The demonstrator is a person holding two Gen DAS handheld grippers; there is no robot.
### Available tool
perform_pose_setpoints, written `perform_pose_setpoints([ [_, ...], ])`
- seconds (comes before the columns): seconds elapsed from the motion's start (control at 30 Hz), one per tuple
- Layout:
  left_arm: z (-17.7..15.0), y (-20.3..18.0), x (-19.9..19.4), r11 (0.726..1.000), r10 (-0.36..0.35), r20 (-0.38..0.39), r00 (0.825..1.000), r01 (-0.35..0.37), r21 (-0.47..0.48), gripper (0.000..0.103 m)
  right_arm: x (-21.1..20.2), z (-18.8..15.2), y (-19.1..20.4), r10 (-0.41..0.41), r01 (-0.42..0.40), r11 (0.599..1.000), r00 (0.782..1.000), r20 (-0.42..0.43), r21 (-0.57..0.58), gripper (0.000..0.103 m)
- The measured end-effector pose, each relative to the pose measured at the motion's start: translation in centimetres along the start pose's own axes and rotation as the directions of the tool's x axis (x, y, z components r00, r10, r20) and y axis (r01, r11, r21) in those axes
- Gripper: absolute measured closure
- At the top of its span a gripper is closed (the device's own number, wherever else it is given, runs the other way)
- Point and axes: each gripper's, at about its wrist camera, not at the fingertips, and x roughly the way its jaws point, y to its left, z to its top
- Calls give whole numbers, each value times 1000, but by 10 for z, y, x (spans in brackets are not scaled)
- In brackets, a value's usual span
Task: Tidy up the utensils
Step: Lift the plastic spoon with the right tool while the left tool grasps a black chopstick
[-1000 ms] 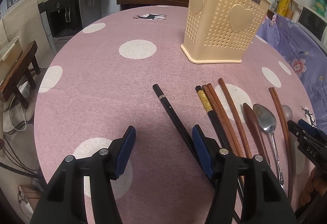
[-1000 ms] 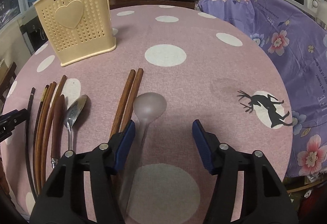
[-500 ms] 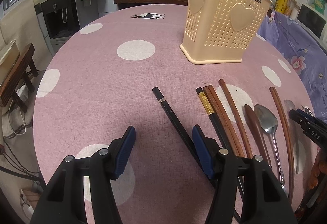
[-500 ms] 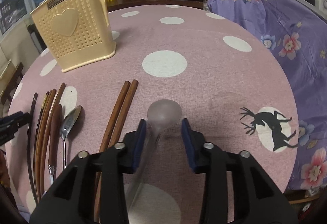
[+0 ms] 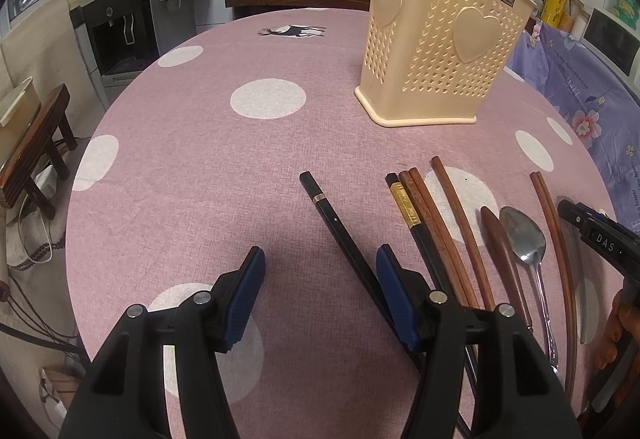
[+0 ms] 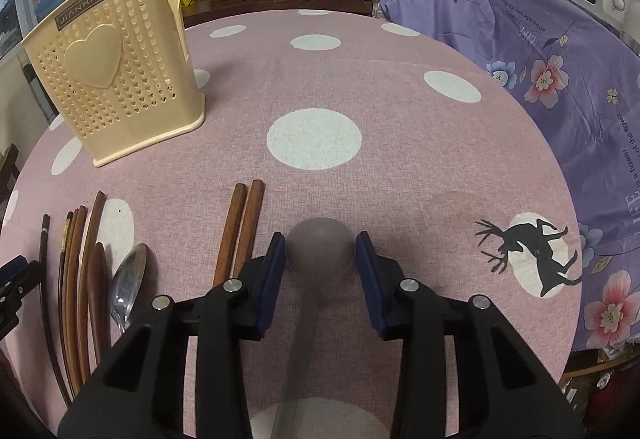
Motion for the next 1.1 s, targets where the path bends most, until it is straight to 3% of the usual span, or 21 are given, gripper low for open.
perform_pose_setpoints([
  [0.23,1,0,1,1000,3,-5,1000,-3,1,45,-6,1,-7,94,-94,995,995,28,12,66],
  [0.6,12,0,7,999,-30,-51,998,29,-12,47,-85,5,-21,168,-169,985,942,290,-20,66],
  [0.87,26,-15,19,998,27,-77,997,-23,58,72,-111,-7,-19,161,-150,987,922,351,-58,66],
  [1.1,36,-26,26,996,41,-85,996,-34,86,84,-114,-8,-20,181,-175,983,921,345,-48,66],
])
